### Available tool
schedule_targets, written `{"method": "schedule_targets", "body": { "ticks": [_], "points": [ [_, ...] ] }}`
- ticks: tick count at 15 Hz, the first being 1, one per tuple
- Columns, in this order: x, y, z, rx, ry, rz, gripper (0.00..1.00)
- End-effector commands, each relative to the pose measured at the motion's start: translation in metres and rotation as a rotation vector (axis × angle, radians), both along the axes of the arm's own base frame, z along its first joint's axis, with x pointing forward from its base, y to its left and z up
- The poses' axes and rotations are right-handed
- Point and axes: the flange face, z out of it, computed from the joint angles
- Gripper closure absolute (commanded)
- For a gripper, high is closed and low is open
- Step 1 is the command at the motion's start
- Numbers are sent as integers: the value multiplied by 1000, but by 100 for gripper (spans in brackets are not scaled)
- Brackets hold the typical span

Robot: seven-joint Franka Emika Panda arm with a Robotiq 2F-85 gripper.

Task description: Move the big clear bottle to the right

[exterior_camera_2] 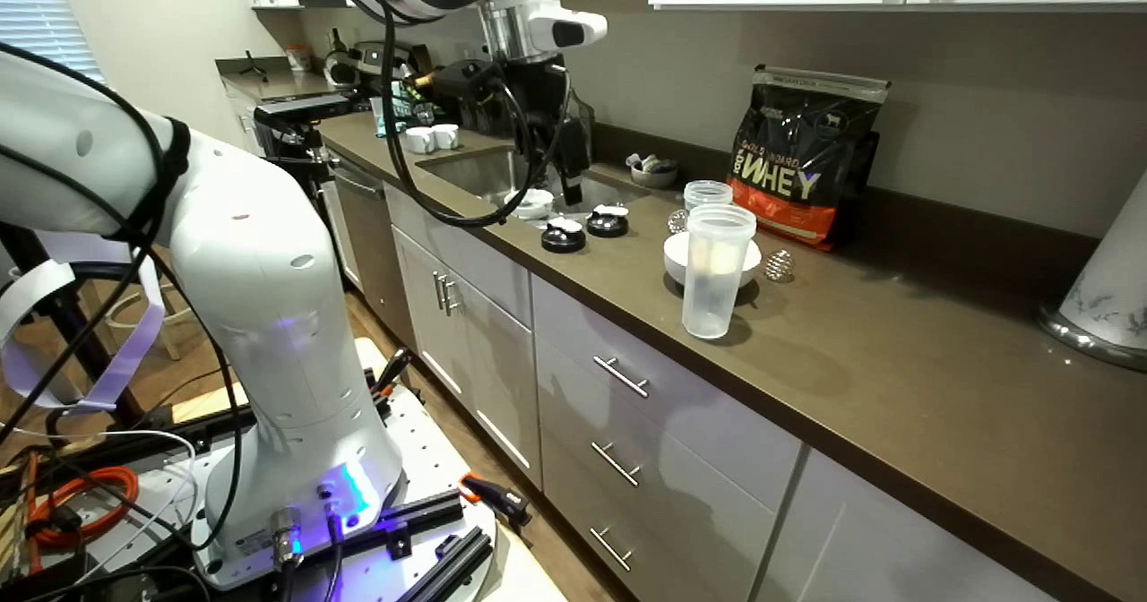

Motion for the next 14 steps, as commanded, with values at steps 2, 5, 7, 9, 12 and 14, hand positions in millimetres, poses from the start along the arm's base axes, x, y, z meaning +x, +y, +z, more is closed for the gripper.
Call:
{"method": "schedule_targets", "body": {
  "ticks": [2, 5, 7, 9, 12, 14],
  "points": [
    [0, 0, 1, 0, 1, 0, 0],
    [0, 0, 1, 0, 1, 0, 0],
    [0, 0, 1, 0, 1, 0, 0],
    [0, 0, 1, 0, 1, 0, 0],
    [0, 0, 1, 0, 1, 0, 0],
    [5, -1, 1, -5, -18, -24, 0]
  ]
}}
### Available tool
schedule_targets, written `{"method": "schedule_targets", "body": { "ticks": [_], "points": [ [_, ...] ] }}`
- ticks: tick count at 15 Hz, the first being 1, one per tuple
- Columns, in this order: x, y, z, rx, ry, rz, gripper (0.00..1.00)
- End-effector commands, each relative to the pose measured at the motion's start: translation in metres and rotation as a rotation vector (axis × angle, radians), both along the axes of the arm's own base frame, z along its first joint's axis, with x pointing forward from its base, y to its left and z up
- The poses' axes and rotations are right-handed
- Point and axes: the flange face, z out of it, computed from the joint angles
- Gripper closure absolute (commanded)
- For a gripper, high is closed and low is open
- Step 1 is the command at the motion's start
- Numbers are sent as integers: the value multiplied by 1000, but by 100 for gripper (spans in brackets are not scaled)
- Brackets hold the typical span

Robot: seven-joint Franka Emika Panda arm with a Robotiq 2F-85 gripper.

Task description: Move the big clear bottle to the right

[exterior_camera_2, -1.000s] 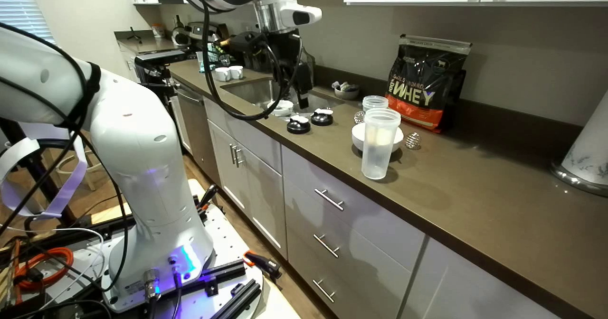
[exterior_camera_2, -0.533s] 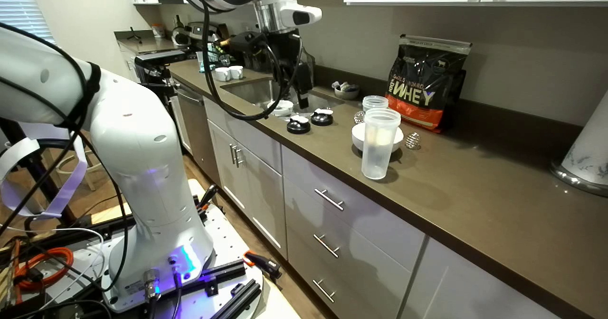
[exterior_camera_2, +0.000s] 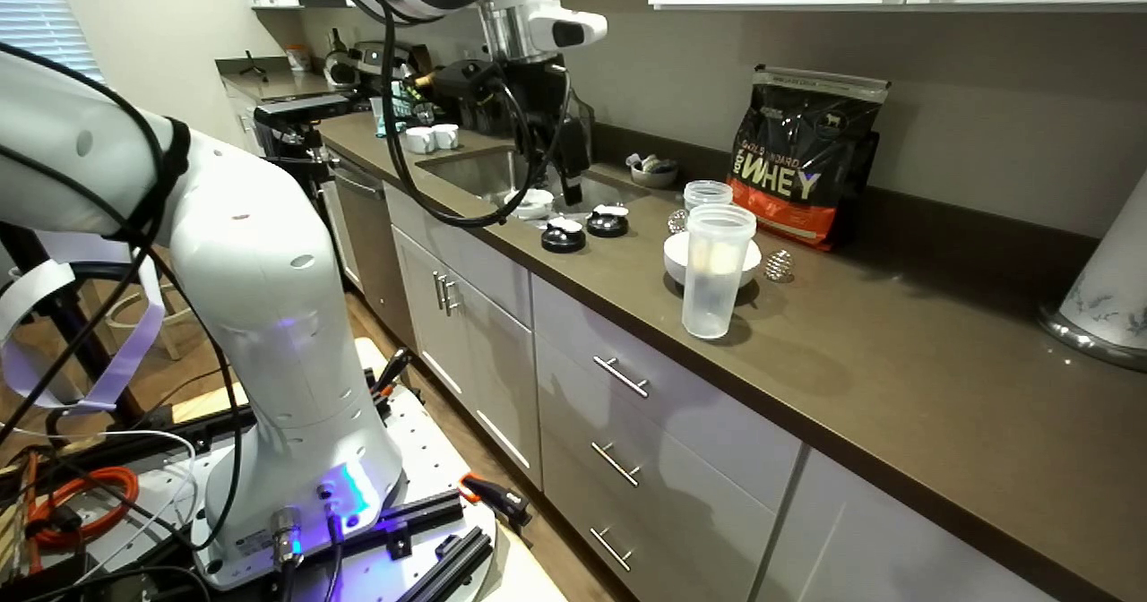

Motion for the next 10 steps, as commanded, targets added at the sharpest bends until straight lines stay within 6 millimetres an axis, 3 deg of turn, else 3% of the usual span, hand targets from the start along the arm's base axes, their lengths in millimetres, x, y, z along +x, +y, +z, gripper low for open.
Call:
{"method": "schedule_targets", "body": {
  "ticks": [1, 5, 10],
  "points": [
    [8, -2, 3, -4, -25, -31, 0],
    [30, -13, 14, -4, -77, -98, 0],
    [68, -42, 25, -25, -76, -180, 0]
  ]
}}
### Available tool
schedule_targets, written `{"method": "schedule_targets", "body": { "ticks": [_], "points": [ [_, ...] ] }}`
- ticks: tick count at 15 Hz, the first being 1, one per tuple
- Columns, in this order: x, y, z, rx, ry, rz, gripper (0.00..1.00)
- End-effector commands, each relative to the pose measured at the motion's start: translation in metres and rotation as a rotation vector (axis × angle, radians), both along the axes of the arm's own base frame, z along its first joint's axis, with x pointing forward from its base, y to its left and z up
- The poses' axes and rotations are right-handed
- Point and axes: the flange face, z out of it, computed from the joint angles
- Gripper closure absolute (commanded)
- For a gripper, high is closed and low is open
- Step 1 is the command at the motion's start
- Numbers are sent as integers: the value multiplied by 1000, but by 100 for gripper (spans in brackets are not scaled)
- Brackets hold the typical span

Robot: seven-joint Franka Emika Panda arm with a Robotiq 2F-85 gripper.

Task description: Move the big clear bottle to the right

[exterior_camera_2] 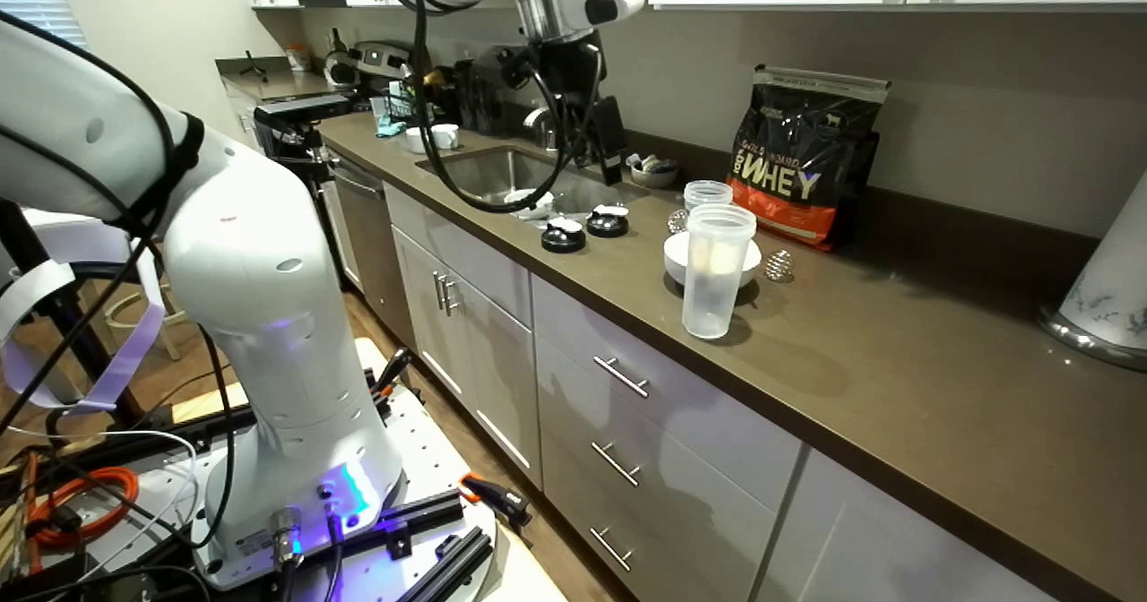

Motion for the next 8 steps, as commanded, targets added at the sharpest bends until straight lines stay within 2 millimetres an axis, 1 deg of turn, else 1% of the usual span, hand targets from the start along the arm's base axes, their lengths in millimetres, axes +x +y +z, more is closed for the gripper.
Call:
{"method": "schedule_targets", "body": {
  "ticks": [1, 3, 4, 8],
  "points": [
    [39, -23, 5, -19, 37, -77, 0],
    [54, -30, 8, -2, 53, -103, 0],
    [60, -30, 9, 6, 58, -104, 0],
    [86, -20, 5, 45, 94, -84, 0]
  ]
}}
